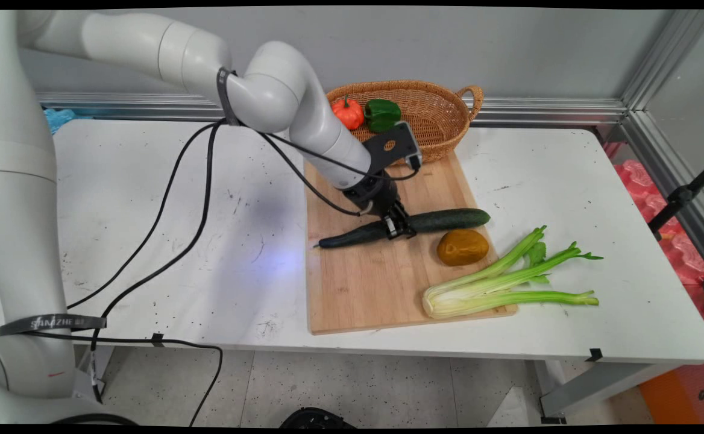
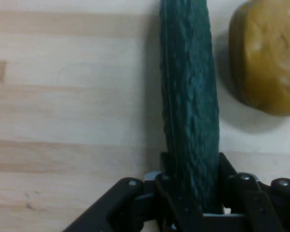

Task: Place the picked object in the vegetable basket

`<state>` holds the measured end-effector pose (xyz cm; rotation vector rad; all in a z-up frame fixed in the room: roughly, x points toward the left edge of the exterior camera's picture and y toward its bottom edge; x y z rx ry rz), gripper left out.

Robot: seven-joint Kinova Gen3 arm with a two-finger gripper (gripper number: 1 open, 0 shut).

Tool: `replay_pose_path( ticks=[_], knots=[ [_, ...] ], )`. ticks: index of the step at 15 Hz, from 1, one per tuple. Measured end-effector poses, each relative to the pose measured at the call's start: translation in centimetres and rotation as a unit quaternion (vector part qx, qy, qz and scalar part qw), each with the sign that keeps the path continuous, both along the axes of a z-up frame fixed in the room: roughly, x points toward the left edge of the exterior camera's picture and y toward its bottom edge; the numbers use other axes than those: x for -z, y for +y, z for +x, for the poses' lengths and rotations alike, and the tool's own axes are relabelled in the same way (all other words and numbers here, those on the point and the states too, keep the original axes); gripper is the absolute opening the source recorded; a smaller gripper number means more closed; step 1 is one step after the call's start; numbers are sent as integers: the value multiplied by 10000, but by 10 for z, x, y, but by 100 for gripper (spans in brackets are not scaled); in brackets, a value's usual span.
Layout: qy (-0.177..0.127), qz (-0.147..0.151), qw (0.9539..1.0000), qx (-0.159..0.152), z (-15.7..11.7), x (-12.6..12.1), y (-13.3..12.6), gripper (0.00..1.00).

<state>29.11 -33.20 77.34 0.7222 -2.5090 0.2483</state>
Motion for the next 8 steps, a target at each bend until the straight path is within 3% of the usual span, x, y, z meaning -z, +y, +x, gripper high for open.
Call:
replay_pose_path(
  ticks=[5,8],
  knots=[
    [45,-229,9997,68,-1,-34,-22,0],
    [102,-513,9986,105,-2,-65,-49,0]
  ],
)
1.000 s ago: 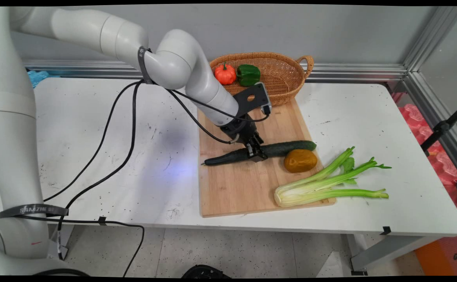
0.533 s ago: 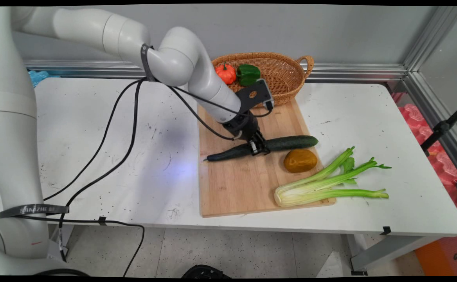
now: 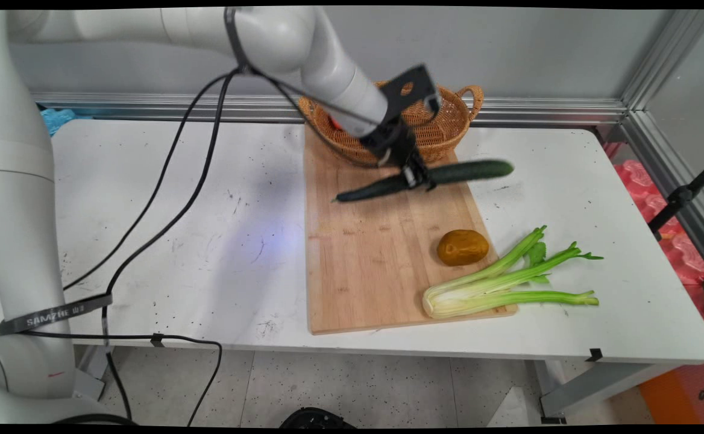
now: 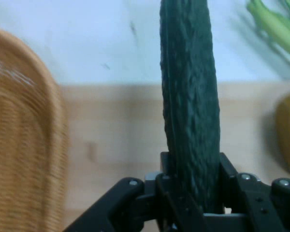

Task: Place the picked object in the vegetable basket

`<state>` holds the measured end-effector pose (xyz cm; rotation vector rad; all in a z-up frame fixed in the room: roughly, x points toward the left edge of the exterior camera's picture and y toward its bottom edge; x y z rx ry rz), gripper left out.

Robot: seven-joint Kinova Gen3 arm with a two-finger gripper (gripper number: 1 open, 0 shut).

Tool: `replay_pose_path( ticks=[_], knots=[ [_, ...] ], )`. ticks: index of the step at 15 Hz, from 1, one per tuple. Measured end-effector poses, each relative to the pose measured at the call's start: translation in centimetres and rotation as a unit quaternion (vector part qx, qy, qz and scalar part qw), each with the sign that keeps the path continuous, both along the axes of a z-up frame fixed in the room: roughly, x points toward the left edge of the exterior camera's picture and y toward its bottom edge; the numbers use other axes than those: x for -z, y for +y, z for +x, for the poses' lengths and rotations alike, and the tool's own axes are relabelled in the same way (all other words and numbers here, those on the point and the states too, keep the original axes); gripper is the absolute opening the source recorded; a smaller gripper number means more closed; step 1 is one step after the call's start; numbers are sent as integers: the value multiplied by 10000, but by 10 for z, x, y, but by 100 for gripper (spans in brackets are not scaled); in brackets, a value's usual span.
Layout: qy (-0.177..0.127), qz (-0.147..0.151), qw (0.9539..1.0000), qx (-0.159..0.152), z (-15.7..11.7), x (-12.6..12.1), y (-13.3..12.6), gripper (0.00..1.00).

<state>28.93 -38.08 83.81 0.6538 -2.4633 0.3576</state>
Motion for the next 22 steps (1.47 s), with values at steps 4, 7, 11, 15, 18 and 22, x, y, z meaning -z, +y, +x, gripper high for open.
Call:
replay_pose_path(
  ticks=[4,7,11,15,18,22],
  knots=[
    [43,-390,9992,-79,6,-32,-43,0],
    [15,-576,9983,-131,14,-43,-67,0],
    [-116,-827,9963,-184,34,-47,-106,0],
    [-236,-893,9956,-136,52,-38,-128,0],
    [-280,-875,9957,-100,63,-26,-141,0],
    [-234,-765,9966,-199,72,-13,-149,0]
  ],
)
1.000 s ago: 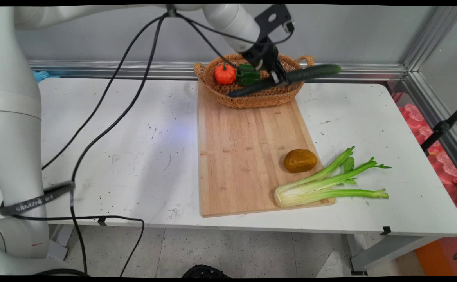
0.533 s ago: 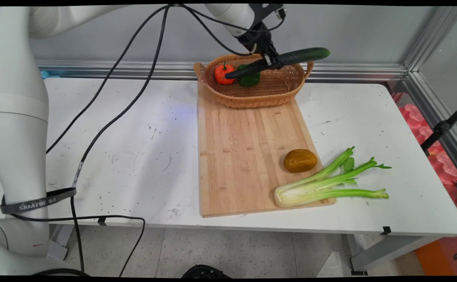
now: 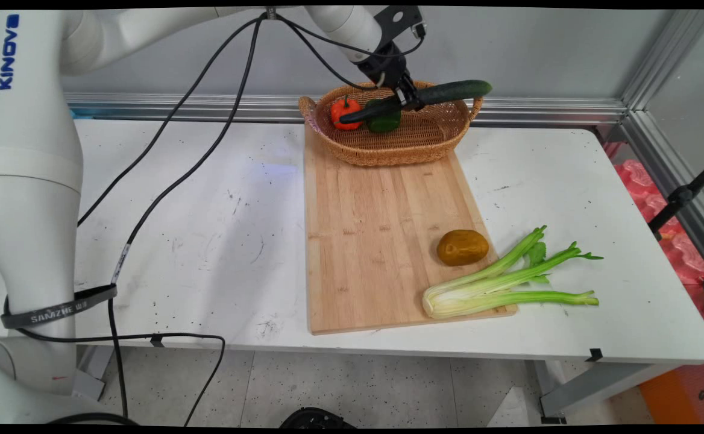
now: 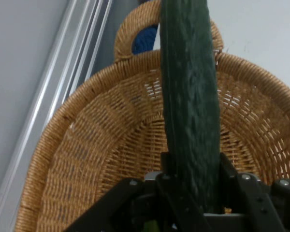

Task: Place the picked object in the vegetable basket

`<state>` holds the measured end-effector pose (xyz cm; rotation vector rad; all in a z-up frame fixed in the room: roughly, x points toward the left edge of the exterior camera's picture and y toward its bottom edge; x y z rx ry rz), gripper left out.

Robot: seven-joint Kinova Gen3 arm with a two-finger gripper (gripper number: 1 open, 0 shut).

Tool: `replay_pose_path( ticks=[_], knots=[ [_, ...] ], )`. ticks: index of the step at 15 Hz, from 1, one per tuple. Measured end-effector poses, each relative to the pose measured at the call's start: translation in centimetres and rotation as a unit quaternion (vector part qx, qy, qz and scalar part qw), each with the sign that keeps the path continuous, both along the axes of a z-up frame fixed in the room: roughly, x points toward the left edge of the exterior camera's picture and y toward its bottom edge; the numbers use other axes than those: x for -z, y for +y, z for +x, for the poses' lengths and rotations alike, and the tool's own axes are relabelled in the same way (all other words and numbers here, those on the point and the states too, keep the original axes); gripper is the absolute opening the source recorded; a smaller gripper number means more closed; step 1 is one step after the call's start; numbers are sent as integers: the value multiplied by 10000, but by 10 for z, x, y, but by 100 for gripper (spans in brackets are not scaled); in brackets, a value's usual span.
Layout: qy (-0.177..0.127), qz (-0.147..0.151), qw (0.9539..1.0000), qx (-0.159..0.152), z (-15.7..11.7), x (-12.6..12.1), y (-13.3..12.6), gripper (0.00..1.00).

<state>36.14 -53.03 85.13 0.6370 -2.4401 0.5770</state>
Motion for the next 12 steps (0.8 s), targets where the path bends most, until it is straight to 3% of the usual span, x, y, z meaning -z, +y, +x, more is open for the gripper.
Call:
replay_pose_path(
  ticks=[7,8,12],
  knots=[
    [199,251,9991,-278,7,17,-3,0],
    [215,263,9990,-297,7,18,-3,100],
    [281,331,9983,-392,9,20,-2,100]
  ],
)
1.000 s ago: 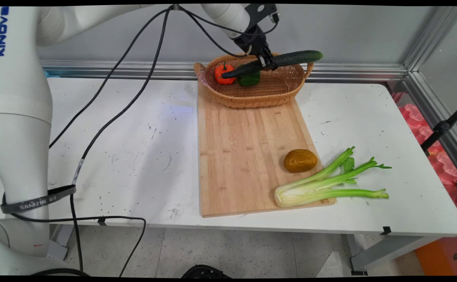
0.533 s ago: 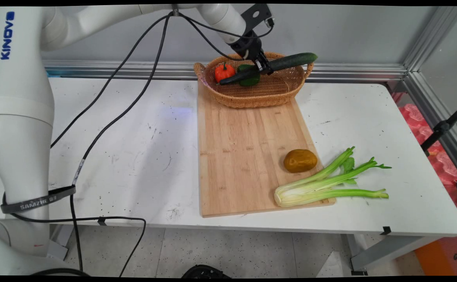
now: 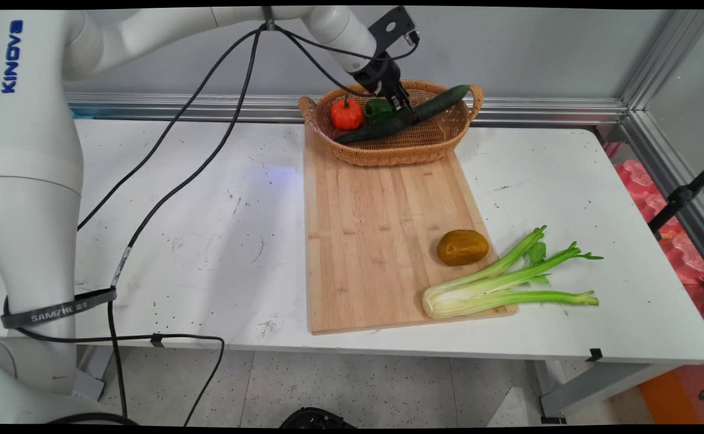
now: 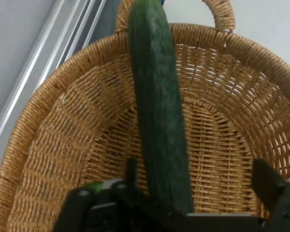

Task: Place the picked object in the vegetable basket

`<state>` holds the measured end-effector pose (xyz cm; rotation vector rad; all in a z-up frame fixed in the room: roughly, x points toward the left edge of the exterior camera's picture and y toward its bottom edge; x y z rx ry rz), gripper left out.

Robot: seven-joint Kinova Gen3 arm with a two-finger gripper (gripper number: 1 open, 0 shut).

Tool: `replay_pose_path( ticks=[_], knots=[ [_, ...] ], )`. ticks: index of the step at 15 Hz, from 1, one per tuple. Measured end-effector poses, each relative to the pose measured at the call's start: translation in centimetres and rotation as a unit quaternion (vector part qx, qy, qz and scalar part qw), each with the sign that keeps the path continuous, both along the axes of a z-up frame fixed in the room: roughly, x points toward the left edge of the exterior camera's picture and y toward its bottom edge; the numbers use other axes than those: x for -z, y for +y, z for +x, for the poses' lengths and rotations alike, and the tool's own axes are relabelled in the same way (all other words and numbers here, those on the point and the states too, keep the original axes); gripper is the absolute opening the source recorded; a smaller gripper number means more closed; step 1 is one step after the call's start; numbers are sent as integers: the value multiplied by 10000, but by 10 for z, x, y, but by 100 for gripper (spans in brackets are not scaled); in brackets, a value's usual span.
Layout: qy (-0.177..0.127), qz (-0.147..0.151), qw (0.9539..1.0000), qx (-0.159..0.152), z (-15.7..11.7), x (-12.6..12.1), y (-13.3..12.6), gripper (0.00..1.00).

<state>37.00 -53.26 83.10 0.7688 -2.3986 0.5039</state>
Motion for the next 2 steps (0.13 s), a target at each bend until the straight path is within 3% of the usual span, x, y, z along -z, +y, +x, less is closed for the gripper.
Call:
replay_pose_path(
  ticks=[2],
  knots=[
    [24,14,10000,-34,0,-2,1,100]
  ],
)
